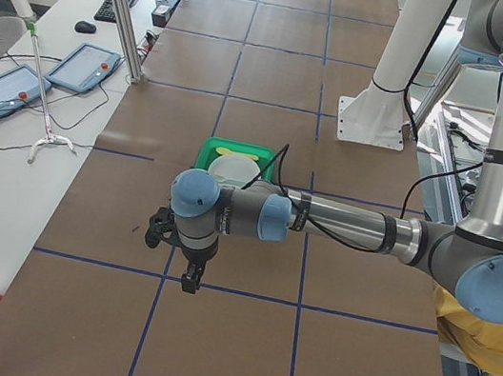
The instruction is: Place fork
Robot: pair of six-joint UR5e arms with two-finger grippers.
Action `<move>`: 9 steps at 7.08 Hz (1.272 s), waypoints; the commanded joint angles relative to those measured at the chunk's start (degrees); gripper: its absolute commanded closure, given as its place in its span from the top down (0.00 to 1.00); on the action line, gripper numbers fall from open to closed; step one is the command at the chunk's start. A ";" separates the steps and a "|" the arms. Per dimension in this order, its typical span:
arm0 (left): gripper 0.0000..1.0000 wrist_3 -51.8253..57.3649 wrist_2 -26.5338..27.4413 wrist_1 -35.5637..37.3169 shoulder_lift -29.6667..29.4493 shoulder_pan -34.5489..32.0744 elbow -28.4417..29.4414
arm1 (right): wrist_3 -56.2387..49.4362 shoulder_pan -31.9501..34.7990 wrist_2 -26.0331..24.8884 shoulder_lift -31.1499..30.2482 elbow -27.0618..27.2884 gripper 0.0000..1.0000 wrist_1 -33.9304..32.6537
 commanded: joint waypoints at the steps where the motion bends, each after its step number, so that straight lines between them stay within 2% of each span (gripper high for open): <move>1: 1.00 0.17 -0.39 0.09 -0.09 -0.09 0.16 | 0.07 0.00 0.00 0.00 0.00 1.00 0.00; 4: 1.00 0.09 -0.48 -0.26 0.00 0.00 0.77 | -0.01 0.00 0.00 0.00 0.00 1.00 0.00; 5: 1.00 0.44 -0.57 -2.53 0.78 -0.09 -0.61 | 0.07 0.00 0.00 0.00 0.00 1.00 0.00; 6: 1.00 -0.17 -1.61 -10.64 0.62 0.52 -0.71 | -0.01 0.00 0.00 0.00 0.00 1.00 0.00; 7: 1.00 -4.53 -7.45 -12.81 0.62 1.83 -0.89 | -0.01 0.00 0.00 0.00 0.00 1.00 0.00; 9: 1.00 -20.82 -7.43 -13.97 -0.52 14.26 -5.52 | -0.01 0.00 0.00 0.00 0.00 1.00 0.00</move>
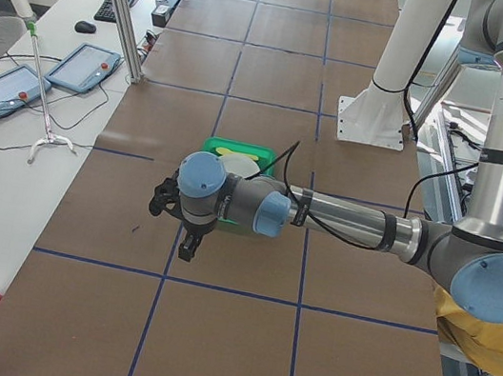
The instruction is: Place fork
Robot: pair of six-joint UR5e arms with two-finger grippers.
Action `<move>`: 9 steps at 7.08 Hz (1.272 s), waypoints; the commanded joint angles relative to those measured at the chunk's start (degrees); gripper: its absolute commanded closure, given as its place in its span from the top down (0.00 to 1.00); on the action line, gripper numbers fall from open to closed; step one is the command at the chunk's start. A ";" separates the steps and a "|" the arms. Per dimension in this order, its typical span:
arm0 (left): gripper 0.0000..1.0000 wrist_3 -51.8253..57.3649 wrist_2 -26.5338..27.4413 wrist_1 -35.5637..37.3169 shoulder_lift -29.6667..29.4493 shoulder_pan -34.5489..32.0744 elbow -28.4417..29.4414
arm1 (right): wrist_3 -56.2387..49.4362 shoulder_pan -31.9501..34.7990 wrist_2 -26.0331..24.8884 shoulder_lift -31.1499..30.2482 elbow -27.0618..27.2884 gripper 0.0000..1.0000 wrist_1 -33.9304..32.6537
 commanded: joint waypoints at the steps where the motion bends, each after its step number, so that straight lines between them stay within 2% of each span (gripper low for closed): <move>1: 1.00 -18.59 2.16 -4.59 -2.26 9.84 -3.77 | 0.00 0.00 0.00 0.00 0.00 1.00 0.00; 2: 0.99 -26.86 3.58 -7.58 -3.93 15.61 -4.30 | 0.09 0.00 0.00 0.00 0.00 1.00 0.00; 3: 0.99 -33.46 12.38 -7.69 -8.04 22.19 -3.70 | 0.00 0.00 0.00 0.00 0.00 1.00 0.00; 4: 0.99 -38.49 15.95 -7.78 -10.08 28.43 -3.08 | 0.09 0.00 0.00 0.00 0.00 1.00 0.00; 5: 0.99 -39.32 15.90 -7.87 -11.23 29.89 -2.21 | 0.00 0.00 0.00 0.00 0.00 1.00 0.00; 6: 0.99 -42.64 15.64 -7.96 -15.16 32.51 1.98 | 0.00 0.00 0.00 0.00 0.00 1.00 0.00; 7: 0.96 -46.59 15.81 -7.70 -17.55 34.89 3.41 | 0.00 0.00 0.00 0.00 0.00 1.00 0.00; 9: 0.89 -46.28 15.90 -7.87 -17.04 35.26 4.65 | 0.09 0.00 0.00 0.00 0.00 1.00 0.00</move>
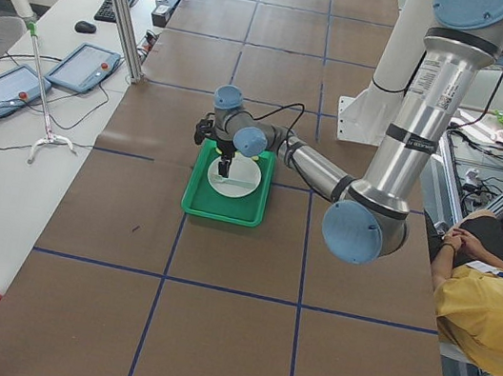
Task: Place fork
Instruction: 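Move the left gripper down over the white fork on the plate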
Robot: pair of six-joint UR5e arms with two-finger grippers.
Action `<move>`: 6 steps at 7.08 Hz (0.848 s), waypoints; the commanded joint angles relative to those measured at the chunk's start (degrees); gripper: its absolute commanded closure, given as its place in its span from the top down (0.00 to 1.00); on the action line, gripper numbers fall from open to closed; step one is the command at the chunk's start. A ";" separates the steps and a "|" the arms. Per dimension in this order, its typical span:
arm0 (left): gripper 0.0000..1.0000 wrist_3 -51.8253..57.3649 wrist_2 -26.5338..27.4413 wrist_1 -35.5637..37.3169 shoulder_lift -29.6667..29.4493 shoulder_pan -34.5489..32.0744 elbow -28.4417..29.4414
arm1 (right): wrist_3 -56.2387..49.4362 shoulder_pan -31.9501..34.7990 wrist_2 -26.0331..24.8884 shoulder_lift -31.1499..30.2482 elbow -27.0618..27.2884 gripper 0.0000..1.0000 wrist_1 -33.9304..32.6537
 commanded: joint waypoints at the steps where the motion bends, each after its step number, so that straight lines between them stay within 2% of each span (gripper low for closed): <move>1: 0.89 -0.16 0.07 -0.16 -0.94 1.13 3.08 | -0.02 0.00 0.00 0.00 0.00 1.00 0.00; 3: 0.85 -0.15 0.07 -1.65 -0.16 1.14 3.71 | 0.07 0.00 0.00 0.00 0.00 1.00 0.00; 6: 0.70 -0.33 -0.46 -2.01 0.02 1.22 4.50 | -0.02 0.00 0.00 0.00 0.00 1.00 0.00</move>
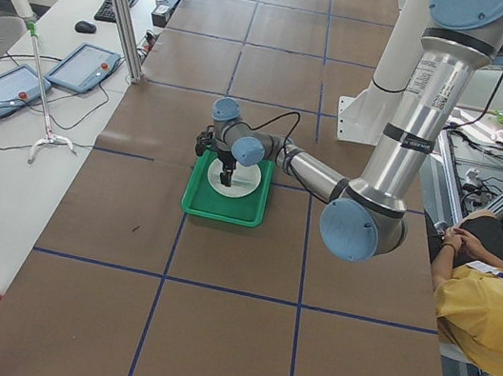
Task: Place fork
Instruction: 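Close the left gripper on the white fork's handle and lift it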
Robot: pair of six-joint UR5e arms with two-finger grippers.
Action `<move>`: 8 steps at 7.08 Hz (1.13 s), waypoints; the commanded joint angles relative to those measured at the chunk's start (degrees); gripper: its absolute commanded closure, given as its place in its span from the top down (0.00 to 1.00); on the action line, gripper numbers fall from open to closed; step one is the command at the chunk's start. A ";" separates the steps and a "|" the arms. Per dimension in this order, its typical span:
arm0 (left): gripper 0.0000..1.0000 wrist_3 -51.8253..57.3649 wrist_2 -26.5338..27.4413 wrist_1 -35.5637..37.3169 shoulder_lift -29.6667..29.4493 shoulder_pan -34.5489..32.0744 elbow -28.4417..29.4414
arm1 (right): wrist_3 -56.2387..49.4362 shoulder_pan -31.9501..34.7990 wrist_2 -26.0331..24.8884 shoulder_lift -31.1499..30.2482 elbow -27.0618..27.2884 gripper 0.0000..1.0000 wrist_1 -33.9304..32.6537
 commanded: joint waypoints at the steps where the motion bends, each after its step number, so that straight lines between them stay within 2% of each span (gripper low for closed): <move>1: 0.67 -0.04 -0.23 -0.12 0.03 0.04 0.46 | -0.03 0.00 0.00 0.00 0.00 1.00 0.00; 3: 0.56 -0.04 -0.23 -0.12 0.03 0.04 0.64 | -0.03 0.00 0.00 0.00 0.00 1.00 0.00; 6: 0.53 -0.04 -0.23 -0.12 -0.06 0.04 1.17 | 0.06 0.00 0.00 0.00 0.00 1.00 0.00; 8: 0.33 -0.04 -0.23 -0.11 -0.06 0.04 1.17 | -0.03 0.00 0.00 0.00 0.00 1.00 0.00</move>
